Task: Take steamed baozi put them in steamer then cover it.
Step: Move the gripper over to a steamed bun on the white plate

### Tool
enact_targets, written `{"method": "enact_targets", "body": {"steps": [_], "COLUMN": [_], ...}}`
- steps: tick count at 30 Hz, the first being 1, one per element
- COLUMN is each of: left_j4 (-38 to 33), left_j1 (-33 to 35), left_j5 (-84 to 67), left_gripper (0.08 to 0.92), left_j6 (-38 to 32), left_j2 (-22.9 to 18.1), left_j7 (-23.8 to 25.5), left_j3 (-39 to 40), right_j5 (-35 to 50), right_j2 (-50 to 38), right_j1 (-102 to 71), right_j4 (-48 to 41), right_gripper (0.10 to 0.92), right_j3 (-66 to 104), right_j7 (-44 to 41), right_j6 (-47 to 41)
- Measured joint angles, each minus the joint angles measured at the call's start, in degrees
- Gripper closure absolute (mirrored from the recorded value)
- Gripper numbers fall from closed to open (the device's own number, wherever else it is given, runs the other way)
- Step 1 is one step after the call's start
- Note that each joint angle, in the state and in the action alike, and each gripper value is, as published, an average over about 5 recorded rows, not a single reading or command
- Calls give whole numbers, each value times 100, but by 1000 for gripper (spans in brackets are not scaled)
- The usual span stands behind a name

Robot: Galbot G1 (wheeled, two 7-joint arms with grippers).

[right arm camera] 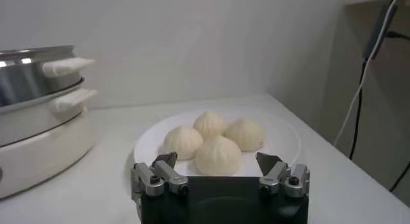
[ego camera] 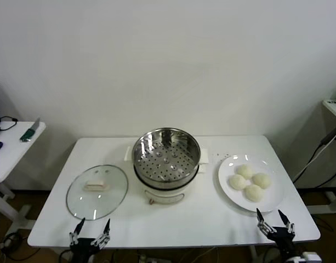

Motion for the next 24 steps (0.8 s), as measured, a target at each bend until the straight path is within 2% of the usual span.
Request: {"method": "enact_targets", "body": {"steps": [12, 24], "left_j4": [-22, 6], "left_j1": [-28, -67], "left_j5": [-18, -32], "left_gripper": [177, 177], "left_j6": [-34, -82], "left_j2": [100, 216], "left_j7": [7, 13], "left_j3": [1, 45], "right_j5": [-225, -853], "right_j2": [-593, -2204], "right_j1": [1035, 3084], "right_j4": [21, -875], "right_gripper": [203, 203], "right_j3": [36, -945], "right_j7": [-276, -1627], "right_j6": [-1173, -1871]}}
